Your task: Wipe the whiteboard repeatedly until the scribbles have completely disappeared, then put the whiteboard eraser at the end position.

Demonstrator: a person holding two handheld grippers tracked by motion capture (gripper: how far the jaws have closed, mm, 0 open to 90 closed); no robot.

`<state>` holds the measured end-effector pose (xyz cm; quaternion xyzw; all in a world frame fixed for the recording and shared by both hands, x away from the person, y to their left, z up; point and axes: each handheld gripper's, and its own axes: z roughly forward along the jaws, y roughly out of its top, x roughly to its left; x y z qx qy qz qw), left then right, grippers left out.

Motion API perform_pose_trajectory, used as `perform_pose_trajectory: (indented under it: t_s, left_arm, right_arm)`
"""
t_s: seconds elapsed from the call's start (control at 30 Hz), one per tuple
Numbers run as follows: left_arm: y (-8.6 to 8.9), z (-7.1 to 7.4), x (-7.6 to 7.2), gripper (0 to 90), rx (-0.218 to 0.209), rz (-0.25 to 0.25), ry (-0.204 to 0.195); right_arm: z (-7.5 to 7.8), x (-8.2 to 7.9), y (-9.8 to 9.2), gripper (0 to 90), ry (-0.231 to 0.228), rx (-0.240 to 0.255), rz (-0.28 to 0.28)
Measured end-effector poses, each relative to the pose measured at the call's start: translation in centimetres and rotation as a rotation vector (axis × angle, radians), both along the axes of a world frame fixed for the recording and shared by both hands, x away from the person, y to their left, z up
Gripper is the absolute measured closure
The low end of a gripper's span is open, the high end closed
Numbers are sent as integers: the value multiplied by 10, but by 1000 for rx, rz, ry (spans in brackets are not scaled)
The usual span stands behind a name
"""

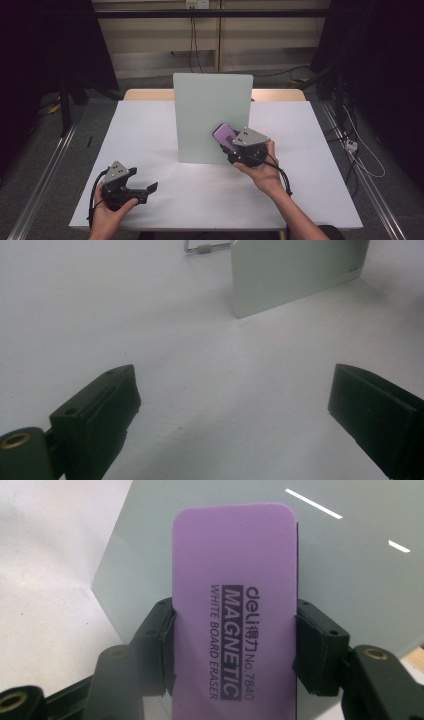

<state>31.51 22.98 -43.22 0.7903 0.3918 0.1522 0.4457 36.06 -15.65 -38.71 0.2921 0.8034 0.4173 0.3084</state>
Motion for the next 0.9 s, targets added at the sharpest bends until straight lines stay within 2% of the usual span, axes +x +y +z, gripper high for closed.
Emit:
perform_pose_trajectory:
  t_s: [0.13,0.27,0.33,0.63,0.77,0.8,0.9]
  left_arm:
    - [-2,1,-2,60,-6,-3,-4]
    - [-2,1,-2,60,-8,2,0]
    - [-2,1,-3,59,4,-9,-6]
    - [-3,0,-2,60,-5,-5,-5]
    - [-1,-2,1,59,4,-15,15]
    - [-2,-3,2,58,-5,-19,17]
    - [-5,-2,2,56,-2,-36,25]
  right_arm:
    - [-2,-3,-6,413,23,18,5]
    - [-2,-3,-14,412,91,62,22]
    - [-2,-4,-15,412,113,63,24]
    - [5,-10,-17,413,169,83,87]
    - [5,-7,-15,413,227,89,127]
    - [5,-6,-13,412,236,95,130]
    - [4,-5,-5,413,262,80,158]
